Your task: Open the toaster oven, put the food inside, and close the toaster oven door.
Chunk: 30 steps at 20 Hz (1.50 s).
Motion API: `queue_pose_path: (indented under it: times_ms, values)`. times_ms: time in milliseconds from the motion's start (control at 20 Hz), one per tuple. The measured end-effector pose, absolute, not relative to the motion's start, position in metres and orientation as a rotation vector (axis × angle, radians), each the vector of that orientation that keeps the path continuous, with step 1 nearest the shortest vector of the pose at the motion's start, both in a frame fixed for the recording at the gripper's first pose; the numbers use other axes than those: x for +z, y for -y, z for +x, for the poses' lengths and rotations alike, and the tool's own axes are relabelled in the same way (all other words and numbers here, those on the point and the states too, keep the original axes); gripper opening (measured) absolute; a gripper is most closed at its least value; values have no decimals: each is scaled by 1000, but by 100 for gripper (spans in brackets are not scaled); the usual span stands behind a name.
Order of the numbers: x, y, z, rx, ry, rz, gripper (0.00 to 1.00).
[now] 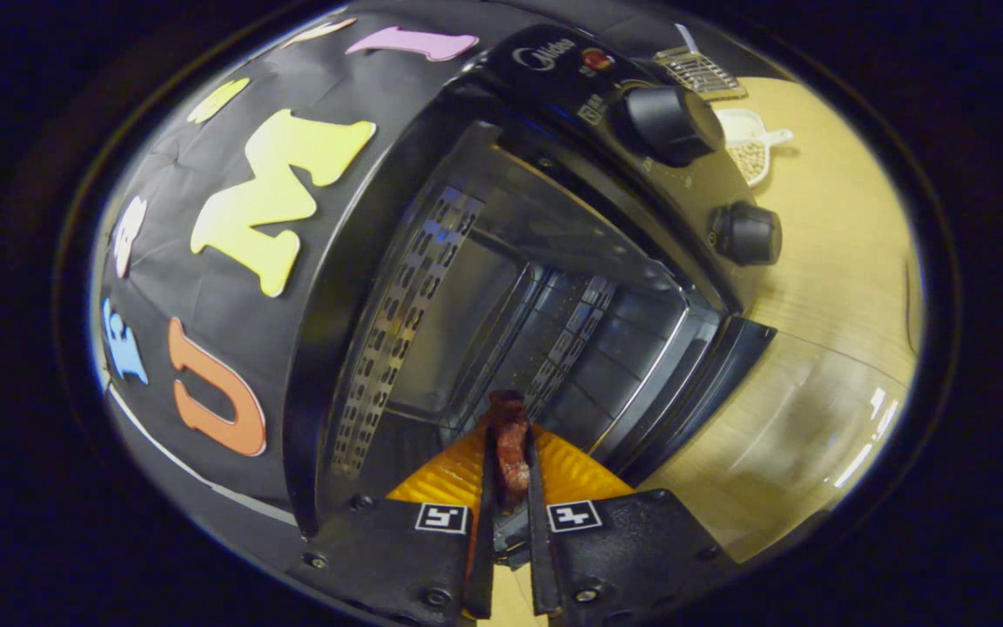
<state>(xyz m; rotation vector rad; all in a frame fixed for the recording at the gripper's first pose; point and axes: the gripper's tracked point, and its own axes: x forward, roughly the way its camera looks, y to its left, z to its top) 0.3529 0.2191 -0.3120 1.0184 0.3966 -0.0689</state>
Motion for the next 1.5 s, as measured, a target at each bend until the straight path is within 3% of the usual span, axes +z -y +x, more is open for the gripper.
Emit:
queue_pose_path:
  times_ms: [250,500,1150,1500]
  values:
    - [-313,-209,345,-92,-442,615,33]
    - [-320,-201,331,-91,-458,393,77]
    - [-265,-191,211,50,-474,60,78]
    - [-275,-170,133,92,-534,-17,80]
